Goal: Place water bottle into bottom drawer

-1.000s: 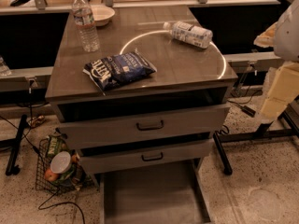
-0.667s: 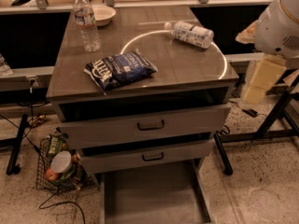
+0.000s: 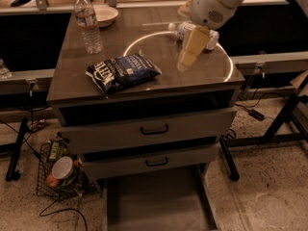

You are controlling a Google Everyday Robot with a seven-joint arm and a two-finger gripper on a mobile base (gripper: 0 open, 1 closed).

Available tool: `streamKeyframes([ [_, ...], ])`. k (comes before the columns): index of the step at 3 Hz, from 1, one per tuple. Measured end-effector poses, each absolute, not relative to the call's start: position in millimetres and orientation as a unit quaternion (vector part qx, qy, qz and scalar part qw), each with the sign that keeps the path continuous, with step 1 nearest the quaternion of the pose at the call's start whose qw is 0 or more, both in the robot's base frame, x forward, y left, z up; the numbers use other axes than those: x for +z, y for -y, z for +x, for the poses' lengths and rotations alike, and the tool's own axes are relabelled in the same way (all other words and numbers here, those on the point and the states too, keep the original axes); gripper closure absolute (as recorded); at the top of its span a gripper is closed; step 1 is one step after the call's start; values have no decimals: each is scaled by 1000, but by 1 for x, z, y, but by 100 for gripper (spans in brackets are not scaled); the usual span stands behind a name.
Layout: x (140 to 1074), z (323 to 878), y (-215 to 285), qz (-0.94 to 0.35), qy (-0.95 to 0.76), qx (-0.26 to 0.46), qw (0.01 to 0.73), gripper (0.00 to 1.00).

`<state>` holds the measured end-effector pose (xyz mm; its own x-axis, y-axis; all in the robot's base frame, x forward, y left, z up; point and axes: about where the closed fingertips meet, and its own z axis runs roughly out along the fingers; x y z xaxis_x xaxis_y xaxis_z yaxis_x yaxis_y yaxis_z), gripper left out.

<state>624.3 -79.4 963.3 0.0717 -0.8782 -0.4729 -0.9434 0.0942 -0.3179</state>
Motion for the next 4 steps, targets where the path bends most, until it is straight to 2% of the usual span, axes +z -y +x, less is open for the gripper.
streamKeyframes([
  [2,958,627,76,-666,-686,57,288,0],
  [4,922,688,-9,-660,-664,109,335,0],
])
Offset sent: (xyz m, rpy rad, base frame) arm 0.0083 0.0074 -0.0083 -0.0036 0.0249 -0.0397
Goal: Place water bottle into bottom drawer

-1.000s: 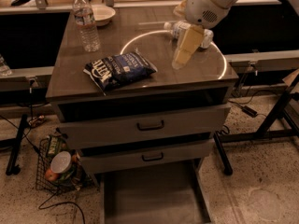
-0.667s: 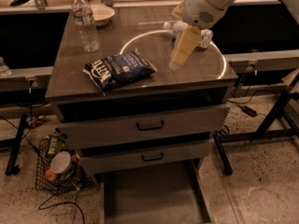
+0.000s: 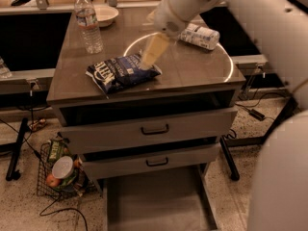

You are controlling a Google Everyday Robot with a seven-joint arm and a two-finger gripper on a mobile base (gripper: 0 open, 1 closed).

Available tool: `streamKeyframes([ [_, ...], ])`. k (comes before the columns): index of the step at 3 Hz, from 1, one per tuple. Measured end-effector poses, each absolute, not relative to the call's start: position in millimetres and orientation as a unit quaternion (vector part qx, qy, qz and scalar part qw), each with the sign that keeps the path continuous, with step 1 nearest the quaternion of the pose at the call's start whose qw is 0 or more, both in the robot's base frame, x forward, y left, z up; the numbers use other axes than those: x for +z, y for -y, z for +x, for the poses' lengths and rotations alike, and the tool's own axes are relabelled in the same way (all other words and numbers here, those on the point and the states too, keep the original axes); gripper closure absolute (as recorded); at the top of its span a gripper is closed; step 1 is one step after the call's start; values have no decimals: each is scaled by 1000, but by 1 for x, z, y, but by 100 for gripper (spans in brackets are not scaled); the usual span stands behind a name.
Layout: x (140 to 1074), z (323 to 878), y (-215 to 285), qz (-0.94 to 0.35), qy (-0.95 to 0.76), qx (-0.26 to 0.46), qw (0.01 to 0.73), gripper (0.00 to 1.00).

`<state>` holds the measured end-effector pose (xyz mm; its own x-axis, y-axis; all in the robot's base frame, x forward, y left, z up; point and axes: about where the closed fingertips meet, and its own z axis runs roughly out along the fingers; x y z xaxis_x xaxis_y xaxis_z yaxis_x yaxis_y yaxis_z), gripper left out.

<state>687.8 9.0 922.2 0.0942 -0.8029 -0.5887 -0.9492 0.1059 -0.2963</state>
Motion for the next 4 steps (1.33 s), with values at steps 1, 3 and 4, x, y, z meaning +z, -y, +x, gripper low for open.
streamKeyframes([
  [1,910,726,-53,-646,-652,141,370,0],
  [3,899,797,-136,-594,-639,205,444,0],
  [4,901,809,-160,-572,-636,235,461,0],
])
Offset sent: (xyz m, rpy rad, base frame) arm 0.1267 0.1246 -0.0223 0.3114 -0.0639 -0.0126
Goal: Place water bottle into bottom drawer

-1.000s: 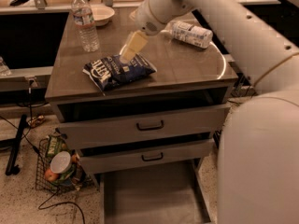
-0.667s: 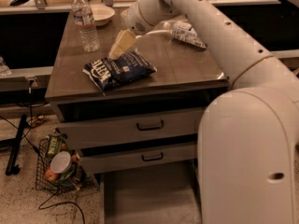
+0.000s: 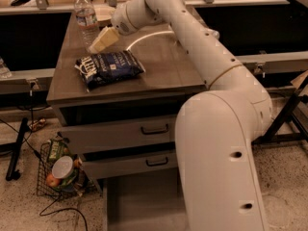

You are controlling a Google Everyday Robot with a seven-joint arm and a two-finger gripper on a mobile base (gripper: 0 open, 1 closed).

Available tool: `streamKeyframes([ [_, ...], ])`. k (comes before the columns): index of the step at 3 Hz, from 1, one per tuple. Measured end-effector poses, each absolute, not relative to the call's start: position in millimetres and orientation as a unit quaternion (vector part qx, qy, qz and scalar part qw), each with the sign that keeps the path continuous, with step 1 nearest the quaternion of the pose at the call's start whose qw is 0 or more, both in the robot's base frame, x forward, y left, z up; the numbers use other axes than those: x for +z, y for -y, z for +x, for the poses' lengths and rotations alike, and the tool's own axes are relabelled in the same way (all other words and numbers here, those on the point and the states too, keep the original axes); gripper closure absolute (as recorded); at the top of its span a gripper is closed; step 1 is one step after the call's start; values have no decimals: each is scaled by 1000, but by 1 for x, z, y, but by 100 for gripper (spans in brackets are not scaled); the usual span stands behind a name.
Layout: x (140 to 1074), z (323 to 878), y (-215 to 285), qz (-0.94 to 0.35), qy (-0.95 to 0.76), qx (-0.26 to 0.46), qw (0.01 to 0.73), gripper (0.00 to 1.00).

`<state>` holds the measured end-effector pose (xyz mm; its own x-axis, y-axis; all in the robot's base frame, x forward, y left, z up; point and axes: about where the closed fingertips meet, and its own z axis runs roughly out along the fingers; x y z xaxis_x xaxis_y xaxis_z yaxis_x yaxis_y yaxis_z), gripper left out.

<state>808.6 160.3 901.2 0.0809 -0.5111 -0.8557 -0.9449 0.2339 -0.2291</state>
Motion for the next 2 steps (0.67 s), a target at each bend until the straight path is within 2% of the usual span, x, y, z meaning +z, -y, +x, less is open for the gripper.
streamKeyframes([
  [2,918,825,-209,-536,-615,295,497,3],
])
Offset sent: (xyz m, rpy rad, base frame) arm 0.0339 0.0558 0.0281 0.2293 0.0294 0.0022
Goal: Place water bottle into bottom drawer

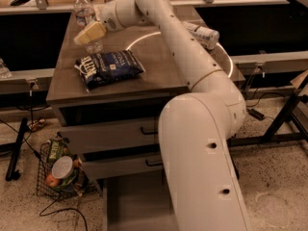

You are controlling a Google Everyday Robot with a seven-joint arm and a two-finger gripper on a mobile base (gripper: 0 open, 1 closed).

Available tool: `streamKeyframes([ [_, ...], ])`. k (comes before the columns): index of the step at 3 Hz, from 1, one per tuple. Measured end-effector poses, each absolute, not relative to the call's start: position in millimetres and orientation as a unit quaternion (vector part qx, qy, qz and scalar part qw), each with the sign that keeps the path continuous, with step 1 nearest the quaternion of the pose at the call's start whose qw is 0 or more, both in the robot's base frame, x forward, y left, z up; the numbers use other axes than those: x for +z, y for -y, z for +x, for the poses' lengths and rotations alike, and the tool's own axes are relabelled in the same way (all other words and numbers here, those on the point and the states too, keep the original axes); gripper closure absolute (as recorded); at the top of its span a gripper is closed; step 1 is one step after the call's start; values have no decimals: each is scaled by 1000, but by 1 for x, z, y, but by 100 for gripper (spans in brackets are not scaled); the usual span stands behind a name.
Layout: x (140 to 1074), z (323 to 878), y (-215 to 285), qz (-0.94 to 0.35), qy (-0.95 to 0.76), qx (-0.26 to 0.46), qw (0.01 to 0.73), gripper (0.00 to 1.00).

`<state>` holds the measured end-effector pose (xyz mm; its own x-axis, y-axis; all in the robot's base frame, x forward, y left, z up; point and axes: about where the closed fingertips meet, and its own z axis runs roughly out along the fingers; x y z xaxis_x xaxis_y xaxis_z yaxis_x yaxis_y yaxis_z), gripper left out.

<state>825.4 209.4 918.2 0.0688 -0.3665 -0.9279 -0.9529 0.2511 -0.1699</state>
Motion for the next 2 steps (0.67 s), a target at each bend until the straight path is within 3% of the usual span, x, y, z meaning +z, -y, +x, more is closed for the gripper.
streamKeyframes([
  [2,913,833,-233,-515,-604,327,513,49],
])
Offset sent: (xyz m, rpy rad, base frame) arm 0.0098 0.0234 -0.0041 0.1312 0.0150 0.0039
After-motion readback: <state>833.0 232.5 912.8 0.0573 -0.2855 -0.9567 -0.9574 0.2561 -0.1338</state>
